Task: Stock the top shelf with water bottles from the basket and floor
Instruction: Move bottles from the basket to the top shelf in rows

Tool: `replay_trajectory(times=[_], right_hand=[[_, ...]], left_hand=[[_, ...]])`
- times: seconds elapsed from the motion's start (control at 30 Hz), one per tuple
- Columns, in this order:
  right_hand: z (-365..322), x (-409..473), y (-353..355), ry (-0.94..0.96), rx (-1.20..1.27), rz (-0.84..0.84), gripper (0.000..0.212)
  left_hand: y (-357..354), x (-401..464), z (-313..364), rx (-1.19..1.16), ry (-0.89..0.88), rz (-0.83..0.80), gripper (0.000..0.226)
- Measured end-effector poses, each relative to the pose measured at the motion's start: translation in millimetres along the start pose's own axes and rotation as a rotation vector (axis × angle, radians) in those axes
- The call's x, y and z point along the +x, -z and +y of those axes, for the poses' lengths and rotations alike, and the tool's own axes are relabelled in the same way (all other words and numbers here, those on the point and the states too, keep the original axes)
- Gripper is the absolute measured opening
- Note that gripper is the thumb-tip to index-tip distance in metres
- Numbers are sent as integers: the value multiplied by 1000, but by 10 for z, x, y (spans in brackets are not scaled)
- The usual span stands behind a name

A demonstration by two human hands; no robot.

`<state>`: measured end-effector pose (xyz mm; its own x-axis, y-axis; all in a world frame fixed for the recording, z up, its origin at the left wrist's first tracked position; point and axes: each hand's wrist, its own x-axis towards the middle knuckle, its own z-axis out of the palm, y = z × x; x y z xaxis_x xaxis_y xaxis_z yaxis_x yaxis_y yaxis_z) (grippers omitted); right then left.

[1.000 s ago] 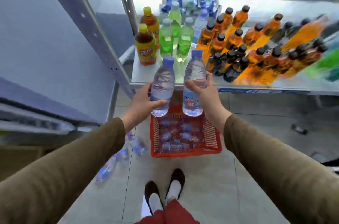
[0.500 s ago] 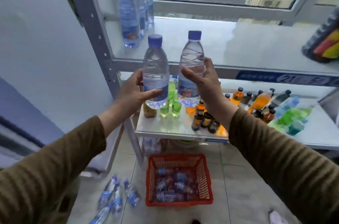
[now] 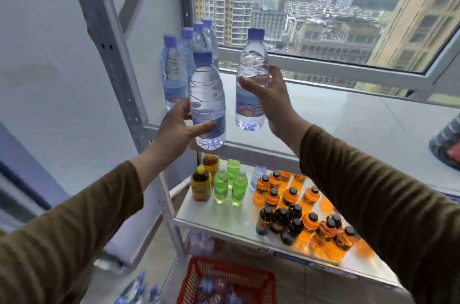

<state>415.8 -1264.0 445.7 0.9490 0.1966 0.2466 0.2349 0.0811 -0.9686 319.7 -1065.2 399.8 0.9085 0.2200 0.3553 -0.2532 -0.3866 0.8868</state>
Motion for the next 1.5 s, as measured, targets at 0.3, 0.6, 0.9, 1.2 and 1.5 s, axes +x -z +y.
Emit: replay_trajectory(times=[0.3,0.6,0.9,1.2,1.5], right_hand=[[145,976,-66,-35,-93,-27,66],[303,2032,-102,-93,-165,-103,86],[665,2580,-171,-87,-191,-241,56],[875,2824,-163,-32,-217,-310,59],[1002,2890,-1,-71,-201,-400,66]], left_hand=[[-195,574,-176,-67,44,68,48],[-592,1223,-431,-69,81,193,54],[-907,1791,-536,-3,119,286,49],[-939,2078,-651,13,141,301,49],[-938,2074,-730,91,119,299,57]])
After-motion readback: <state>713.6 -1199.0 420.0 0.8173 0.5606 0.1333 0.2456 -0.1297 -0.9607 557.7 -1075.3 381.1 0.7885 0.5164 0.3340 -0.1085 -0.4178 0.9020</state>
